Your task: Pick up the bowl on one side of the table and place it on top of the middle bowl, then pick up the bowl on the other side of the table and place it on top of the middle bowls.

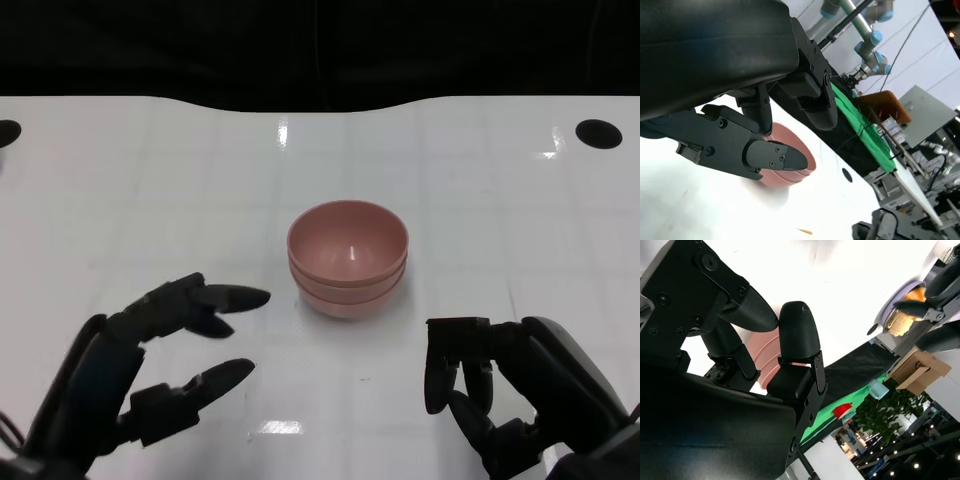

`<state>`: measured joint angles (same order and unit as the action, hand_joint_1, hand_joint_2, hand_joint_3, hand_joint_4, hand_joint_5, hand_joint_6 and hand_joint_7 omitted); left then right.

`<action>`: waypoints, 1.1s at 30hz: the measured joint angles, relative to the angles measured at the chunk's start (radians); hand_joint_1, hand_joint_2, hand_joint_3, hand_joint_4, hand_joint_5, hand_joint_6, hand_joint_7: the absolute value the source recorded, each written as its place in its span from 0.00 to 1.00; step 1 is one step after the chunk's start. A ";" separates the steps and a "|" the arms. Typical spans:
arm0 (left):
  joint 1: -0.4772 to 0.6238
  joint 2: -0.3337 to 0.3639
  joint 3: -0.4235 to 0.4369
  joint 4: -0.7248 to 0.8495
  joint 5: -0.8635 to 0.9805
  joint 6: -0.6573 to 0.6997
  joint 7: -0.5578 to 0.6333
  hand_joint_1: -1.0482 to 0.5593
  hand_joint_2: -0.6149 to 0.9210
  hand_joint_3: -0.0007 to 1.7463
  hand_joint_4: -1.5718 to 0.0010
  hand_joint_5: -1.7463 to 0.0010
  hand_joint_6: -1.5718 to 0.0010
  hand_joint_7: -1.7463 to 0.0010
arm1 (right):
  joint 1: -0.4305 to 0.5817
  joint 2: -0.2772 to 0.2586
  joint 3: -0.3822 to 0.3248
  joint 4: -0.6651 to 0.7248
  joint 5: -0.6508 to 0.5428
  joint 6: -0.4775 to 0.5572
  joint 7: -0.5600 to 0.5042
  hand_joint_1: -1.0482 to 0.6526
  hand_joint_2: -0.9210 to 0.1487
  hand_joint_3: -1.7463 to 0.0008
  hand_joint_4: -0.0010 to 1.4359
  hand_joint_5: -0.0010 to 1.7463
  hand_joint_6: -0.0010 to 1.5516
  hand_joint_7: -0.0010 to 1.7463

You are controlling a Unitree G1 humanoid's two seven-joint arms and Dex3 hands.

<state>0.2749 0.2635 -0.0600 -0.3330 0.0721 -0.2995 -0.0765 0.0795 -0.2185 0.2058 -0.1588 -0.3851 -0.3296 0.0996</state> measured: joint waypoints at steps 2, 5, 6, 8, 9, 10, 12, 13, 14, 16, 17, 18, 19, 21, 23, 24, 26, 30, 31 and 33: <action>0.040 -0.013 0.002 -0.042 -0.026 0.034 -0.011 0.55 0.95 0.25 0.60 0.25 0.58 0.49 | 0.000 0.000 0.000 0.002 0.000 0.000 0.000 0.59 0.76 0.03 0.67 1.00 0.54 0.89; 0.075 -0.028 0.007 -0.077 -0.053 0.074 -0.024 0.59 0.75 0.60 0.54 0.23 0.53 0.43 | -0.001 0.001 0.000 0.005 0.001 0.000 0.000 0.59 0.76 0.03 0.67 1.00 0.55 0.89; 0.084 -0.031 0.010 -0.085 -0.063 0.084 -0.028 0.60 0.71 0.66 0.52 0.21 0.51 0.42 | -0.002 0.001 0.000 0.010 0.001 -0.001 0.000 0.59 0.76 0.03 0.67 1.00 0.55 0.89; 0.108 -0.036 0.014 -0.105 -0.076 0.103 -0.033 0.60 0.69 0.71 0.48 0.16 0.47 0.38 | -0.001 0.002 0.000 0.024 0.002 -0.008 -0.002 0.59 0.76 0.03 0.68 1.00 0.55 0.88; 0.118 -0.038 0.014 -0.109 -0.080 0.109 -0.035 0.60 0.69 0.71 0.47 0.15 0.46 0.37 | -0.001 0.002 0.000 0.028 0.002 -0.014 -0.003 0.59 0.76 0.03 0.68 1.00 0.55 0.88; 0.126 -0.044 0.015 -0.111 -0.088 0.116 -0.038 0.60 0.71 0.70 0.46 0.12 0.46 0.35 | -0.001 0.002 0.000 0.028 0.002 -0.017 -0.004 0.59 0.76 0.03 0.68 1.00 0.55 0.88; 0.137 -0.061 0.017 -0.109 -0.101 0.126 -0.039 0.60 0.73 0.70 0.46 0.07 0.47 0.29 | -0.001 0.002 0.000 0.028 0.001 -0.018 -0.007 0.59 0.76 0.03 0.68 1.00 0.55 0.88; 0.138 -0.071 0.018 -0.102 -0.104 0.127 -0.039 0.60 0.72 0.72 0.46 0.03 0.48 0.22 | -0.001 0.002 0.000 0.028 0.000 -0.018 -0.009 0.59 0.76 0.02 0.68 1.00 0.55 0.87; 0.138 -0.077 0.019 -0.090 -0.103 0.126 -0.039 0.59 0.71 0.73 0.46 0.01 0.49 0.19 | 0.000 0.002 0.000 0.028 -0.001 -0.018 -0.010 0.59 0.76 0.02 0.68 1.00 0.55 0.87; 0.137 -0.086 0.021 -0.061 -0.096 0.119 -0.039 0.59 0.70 0.75 0.45 0.00 0.50 0.15 | 0.001 0.001 0.000 0.028 -0.001 -0.019 -0.012 0.59 0.77 0.02 0.68 1.00 0.55 0.87; 0.136 -0.090 0.022 -0.050 -0.088 0.112 -0.039 0.58 0.69 0.76 0.44 0.00 0.50 0.13 | 0.001 0.000 -0.001 0.029 -0.001 -0.020 -0.012 0.59 0.77 0.03 0.68 1.00 0.56 0.87; 0.134 -0.093 0.021 -0.037 -0.080 0.100 -0.039 0.58 0.69 0.76 0.44 0.00 0.51 0.12 | 0.001 -0.001 -0.003 0.032 -0.001 -0.022 -0.013 0.59 0.77 0.03 0.68 1.00 0.56 0.86; 0.131 -0.094 0.021 -0.025 -0.073 0.090 -0.039 0.57 0.68 0.76 0.44 0.00 0.51 0.12 | 0.001 -0.002 -0.004 0.038 0.001 -0.028 -0.013 0.59 0.76 0.03 0.68 1.00 0.56 0.86; 0.122 -0.097 0.018 -0.002 -0.062 0.068 -0.039 0.57 0.68 0.77 0.44 0.00 0.51 0.12 | -0.001 -0.009 -0.005 0.052 0.004 -0.046 -0.013 0.59 0.76 0.02 0.68 1.00 0.57 0.87; 0.111 -0.101 0.014 0.018 -0.055 0.054 -0.040 0.56 0.67 0.77 0.44 0.00 0.51 0.12 | -0.005 -0.016 -0.006 0.071 0.006 -0.062 -0.013 0.59 0.76 0.02 0.68 1.00 0.57 0.87; 0.106 -0.102 0.013 0.029 -0.049 0.043 -0.040 0.56 0.67 0.77 0.45 0.00 0.51 0.12 | -0.008 -0.018 -0.006 0.078 0.006 -0.071 -0.013 0.59 0.76 0.02 0.68 1.00 0.57 0.87; 0.096 -0.102 0.010 0.057 -0.041 0.024 -0.042 0.56 0.67 0.77 0.45 0.00 0.51 0.13 | -0.016 -0.020 -0.007 0.091 0.006 -0.084 -0.013 0.59 0.77 0.02 0.68 1.00 0.57 0.86; 0.078 -0.103 0.001 0.105 -0.021 -0.015 -0.045 0.56 0.66 0.77 0.46 0.00 0.50 0.12 | -0.025 -0.022 -0.008 0.114 0.006 -0.097 -0.014 0.59 0.77 0.02 0.68 1.00 0.57 0.87; 0.077 -0.103 0.001 0.106 -0.015 -0.020 -0.045 0.56 0.65 0.77 0.46 0.01 0.51 0.12 | -0.025 -0.022 -0.008 0.118 0.006 -0.104 -0.017 0.59 0.77 0.02 0.69 1.00 0.57 0.86; 0.076 -0.104 0.000 0.106 -0.002 -0.031 -0.045 0.56 0.66 0.76 0.46 0.01 0.51 0.13 | -0.026 -0.022 -0.008 0.126 0.006 -0.111 -0.019 0.60 0.78 0.01 0.69 1.00 0.57 0.86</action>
<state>0.3513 0.1599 -0.0598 -0.2265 0.0697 -0.3302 -0.1211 0.0533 -0.2410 0.1979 -0.0327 -0.3793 -0.4406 0.0809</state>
